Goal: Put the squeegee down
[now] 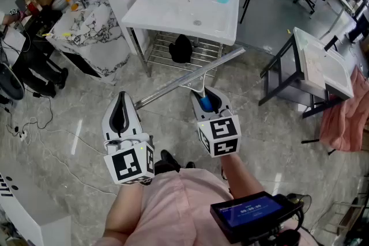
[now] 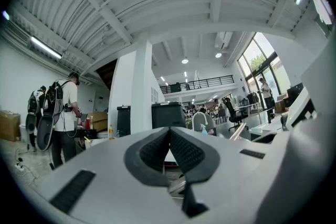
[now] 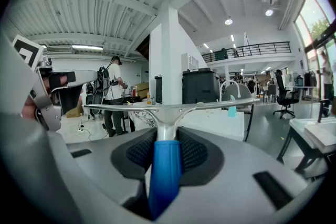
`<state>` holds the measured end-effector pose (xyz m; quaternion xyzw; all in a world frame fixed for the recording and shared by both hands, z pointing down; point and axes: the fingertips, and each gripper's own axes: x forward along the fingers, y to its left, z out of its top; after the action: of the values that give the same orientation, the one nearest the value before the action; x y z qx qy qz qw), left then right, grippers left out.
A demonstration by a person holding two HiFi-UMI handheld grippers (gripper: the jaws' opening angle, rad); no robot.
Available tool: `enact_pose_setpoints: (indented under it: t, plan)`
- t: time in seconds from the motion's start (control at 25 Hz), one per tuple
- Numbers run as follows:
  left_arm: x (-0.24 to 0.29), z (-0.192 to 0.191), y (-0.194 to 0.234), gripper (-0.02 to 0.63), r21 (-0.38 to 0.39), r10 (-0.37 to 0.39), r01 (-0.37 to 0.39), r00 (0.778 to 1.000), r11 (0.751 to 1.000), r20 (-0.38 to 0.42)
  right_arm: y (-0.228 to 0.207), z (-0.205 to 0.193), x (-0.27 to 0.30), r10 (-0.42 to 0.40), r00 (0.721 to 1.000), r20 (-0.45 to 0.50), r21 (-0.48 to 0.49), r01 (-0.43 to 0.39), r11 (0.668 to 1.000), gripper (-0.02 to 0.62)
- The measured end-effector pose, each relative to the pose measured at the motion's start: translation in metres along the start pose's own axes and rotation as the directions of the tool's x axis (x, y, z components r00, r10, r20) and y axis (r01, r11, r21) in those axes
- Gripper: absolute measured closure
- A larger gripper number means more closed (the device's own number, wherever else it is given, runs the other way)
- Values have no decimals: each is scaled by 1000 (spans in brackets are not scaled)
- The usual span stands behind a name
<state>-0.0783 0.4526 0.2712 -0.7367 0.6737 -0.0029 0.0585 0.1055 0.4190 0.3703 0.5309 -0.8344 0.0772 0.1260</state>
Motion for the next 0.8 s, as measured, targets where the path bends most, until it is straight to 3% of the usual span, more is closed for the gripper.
enact_pose_setpoints:
  t: [0.32,0.52,0.8]
  plan:
    - [-4,-1,-7,597,1,-5,5,1000,1000,2,-3,-4,-6,-1,1000,1,-4,1,1000,485]
    - [-4,-3,-15,597,-4,-8,8,1000,1000,-8,-14,-7,-11,4,1000,5,48,-4,999,483]
    - [19,-16,-10,597,-10,0,0,1000,1000,-32,-32,-9,13,-11,1000,-20,51,12,999,483]
